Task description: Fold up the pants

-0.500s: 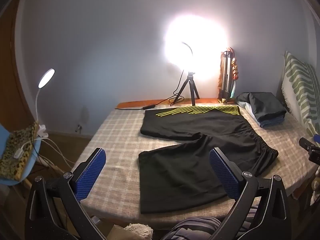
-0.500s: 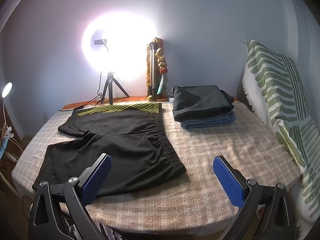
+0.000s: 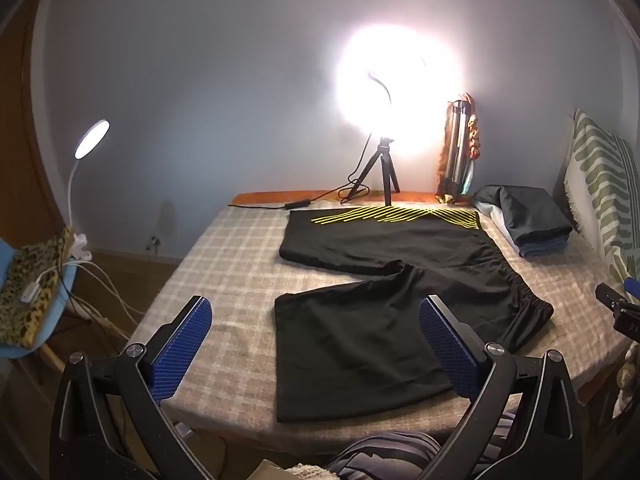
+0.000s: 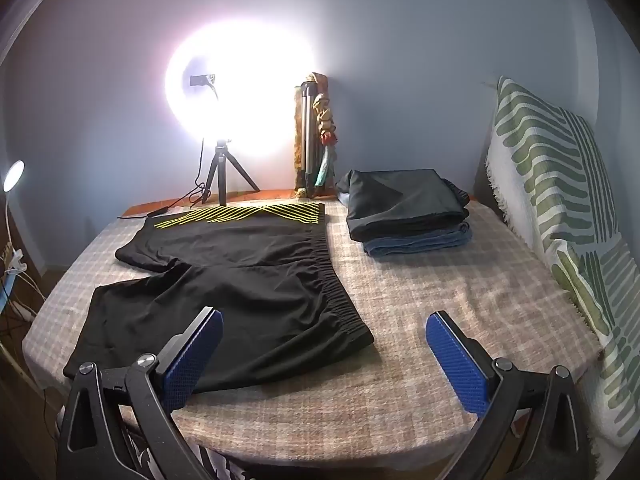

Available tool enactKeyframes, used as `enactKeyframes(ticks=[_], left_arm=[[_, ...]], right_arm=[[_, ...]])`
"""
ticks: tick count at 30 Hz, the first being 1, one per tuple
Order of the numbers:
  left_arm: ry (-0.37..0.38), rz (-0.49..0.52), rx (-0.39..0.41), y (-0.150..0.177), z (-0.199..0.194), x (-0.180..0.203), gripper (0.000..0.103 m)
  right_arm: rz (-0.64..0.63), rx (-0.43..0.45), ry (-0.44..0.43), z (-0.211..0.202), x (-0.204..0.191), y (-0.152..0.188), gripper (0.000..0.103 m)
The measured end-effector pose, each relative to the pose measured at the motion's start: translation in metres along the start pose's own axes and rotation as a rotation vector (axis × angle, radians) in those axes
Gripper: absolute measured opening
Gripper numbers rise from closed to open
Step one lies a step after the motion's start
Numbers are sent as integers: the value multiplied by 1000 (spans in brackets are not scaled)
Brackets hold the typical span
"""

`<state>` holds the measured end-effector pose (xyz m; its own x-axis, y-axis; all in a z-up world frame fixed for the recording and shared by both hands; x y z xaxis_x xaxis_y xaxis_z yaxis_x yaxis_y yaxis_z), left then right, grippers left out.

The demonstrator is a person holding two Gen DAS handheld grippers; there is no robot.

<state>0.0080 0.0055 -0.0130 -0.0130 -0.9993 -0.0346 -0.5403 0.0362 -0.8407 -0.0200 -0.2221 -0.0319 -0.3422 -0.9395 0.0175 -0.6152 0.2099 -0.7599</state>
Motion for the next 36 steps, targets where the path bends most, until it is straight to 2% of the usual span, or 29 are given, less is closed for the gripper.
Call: enactKeyframes(ticks=[36], left_arm=[[11, -16, -9, -3, 2, -2, 103]], right_arm=[[-8, -21, -8, 5, -8, 6, 103]])
Point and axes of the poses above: each gripper's, at about its wrist camera, not at the fingertips, and z roughly the way its jaws point, x to its right, y to its underside, the point moved 1 cm from there along z, roughly the way its jaws point
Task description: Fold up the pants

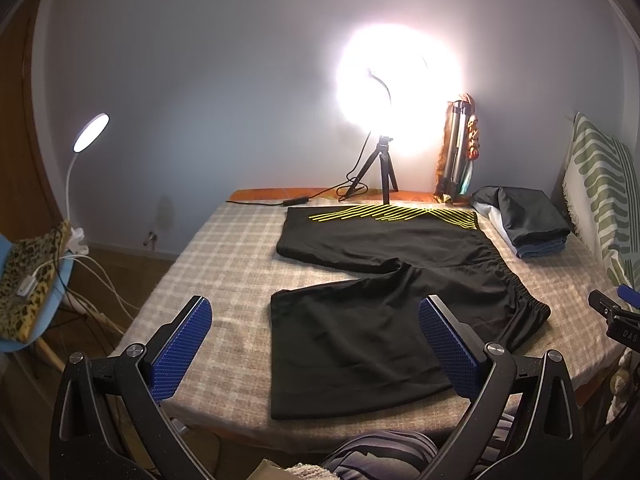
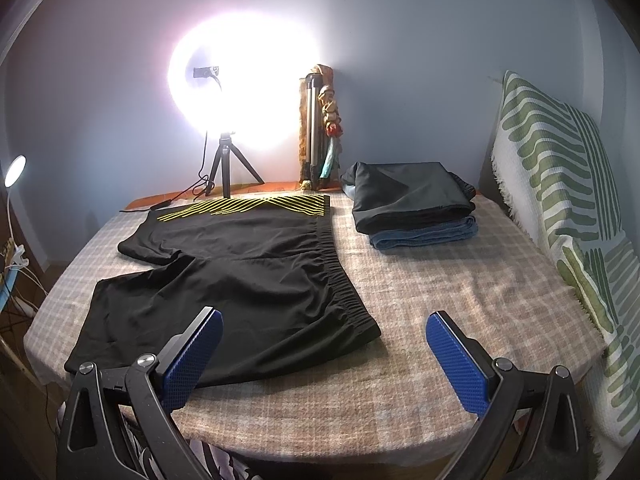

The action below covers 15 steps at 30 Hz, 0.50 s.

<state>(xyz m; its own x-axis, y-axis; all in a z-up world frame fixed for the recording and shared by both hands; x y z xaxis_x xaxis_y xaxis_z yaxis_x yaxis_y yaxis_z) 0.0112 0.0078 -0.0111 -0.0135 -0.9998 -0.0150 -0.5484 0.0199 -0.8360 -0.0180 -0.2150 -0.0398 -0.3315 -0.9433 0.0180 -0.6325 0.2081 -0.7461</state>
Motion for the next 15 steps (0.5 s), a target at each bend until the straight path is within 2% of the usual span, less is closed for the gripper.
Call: enactKeyframes(ticks=[15], left_arm=[[0, -1, -1, 1, 0, -1, 103]], right_arm=[[2, -10, 0, 1, -3, 1, 103]])
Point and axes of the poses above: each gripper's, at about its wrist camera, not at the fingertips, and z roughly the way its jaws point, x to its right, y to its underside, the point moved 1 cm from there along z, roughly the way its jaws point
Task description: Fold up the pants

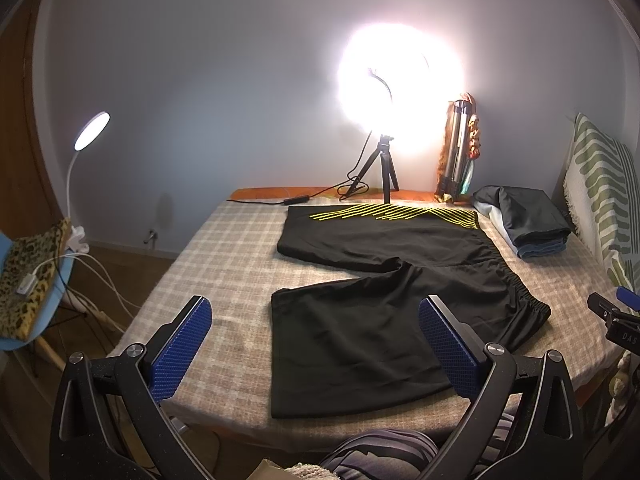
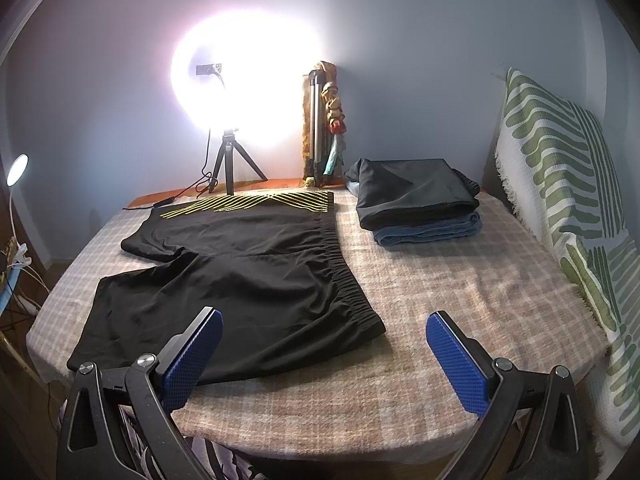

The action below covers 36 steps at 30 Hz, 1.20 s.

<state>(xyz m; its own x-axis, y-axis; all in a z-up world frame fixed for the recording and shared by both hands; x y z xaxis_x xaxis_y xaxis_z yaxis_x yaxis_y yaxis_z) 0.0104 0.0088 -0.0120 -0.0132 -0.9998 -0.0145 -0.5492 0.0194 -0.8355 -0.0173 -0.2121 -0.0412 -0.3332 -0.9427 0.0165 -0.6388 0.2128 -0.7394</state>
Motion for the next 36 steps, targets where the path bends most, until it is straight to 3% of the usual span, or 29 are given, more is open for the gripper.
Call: enactKeyframes(ticks=[12, 25, 31, 36], left_arm=[[-4, 0, 0, 1, 0, 0, 103], [-75, 12, -7, 0, 14, -23, 103], [-18, 0, -24, 1, 28, -46, 103], [-28, 17, -44, 2, 42, -63, 103]], right_arm=[[1, -1, 2, 0, 1, 0, 103], [4, -13, -1, 5, 3, 4, 103], [-11, -14, -2, 8, 2, 0, 103], [-23, -5, -9, 8, 2, -5, 103]])
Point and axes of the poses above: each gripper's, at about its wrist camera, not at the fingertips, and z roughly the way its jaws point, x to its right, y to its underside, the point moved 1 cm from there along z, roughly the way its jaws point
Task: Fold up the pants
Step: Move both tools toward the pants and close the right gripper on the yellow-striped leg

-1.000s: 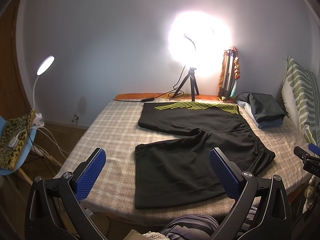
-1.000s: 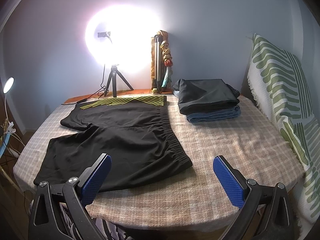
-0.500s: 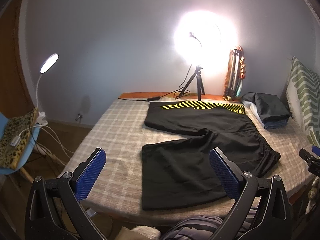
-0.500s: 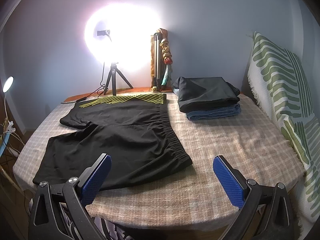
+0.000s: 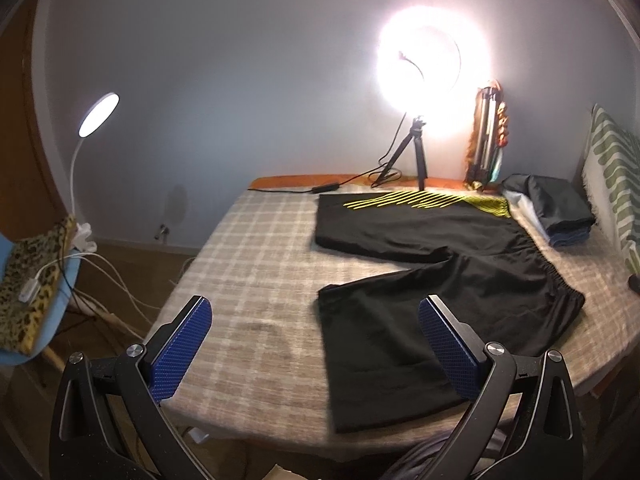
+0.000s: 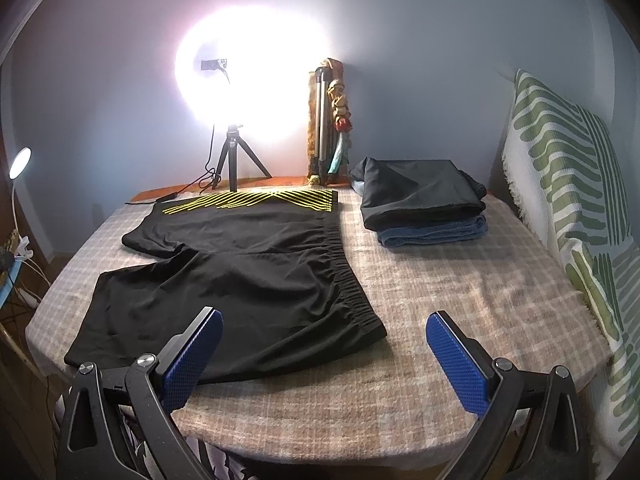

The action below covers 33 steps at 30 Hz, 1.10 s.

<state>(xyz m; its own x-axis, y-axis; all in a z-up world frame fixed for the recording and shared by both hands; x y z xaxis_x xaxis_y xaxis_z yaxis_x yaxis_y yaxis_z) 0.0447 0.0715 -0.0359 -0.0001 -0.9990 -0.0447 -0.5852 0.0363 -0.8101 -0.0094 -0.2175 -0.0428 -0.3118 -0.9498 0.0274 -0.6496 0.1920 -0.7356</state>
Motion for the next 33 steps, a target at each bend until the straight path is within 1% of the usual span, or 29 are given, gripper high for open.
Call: enactKeyframes(ticks=[3, 4, 6, 8, 10, 14, 17, 21, 25, 29, 33], left_arm=[[-4, 10, 1, -3, 7, -10, 102], [-2, 10, 0, -4, 9, -15, 98], [8, 5, -6, -8, 14, -22, 93], [31, -17, -16, -12, 20, -31, 90], [54, -33, -26, -17, 26, -38, 83], [84, -17, -35, -30, 38, -42, 83], [117, -30, -60, -43, 55, -48, 83], [144, -41, -85, -62, 81, -52, 83], [160, -16, -106, -80, 112, -43, 83], [154, 8, -132, -93, 146, -30, 83], [154, 50, -155, -101, 175, -15, 83]], right_arm=[[-15, 21, 0, 0, 0, -6, 103], [-24, 30, 0, 0, -1, -8, 103], [-44, 53, -6, 1, -1, -13, 103], [-67, 72, -15, 2, -2, -18, 103], [-86, 80, -25, 4, -3, -23, 103], [-141, 85, -78, 13, -4, -38, 103], [-188, 88, -92, 23, -5, -53, 103], [-228, 66, -119, 40, -5, -76, 103], [-250, 28, -172, 65, -4, -103, 102], [-256, -12, -219, 101, -5, -132, 99], [-254, -58, -263, 141, -7, -153, 95]])
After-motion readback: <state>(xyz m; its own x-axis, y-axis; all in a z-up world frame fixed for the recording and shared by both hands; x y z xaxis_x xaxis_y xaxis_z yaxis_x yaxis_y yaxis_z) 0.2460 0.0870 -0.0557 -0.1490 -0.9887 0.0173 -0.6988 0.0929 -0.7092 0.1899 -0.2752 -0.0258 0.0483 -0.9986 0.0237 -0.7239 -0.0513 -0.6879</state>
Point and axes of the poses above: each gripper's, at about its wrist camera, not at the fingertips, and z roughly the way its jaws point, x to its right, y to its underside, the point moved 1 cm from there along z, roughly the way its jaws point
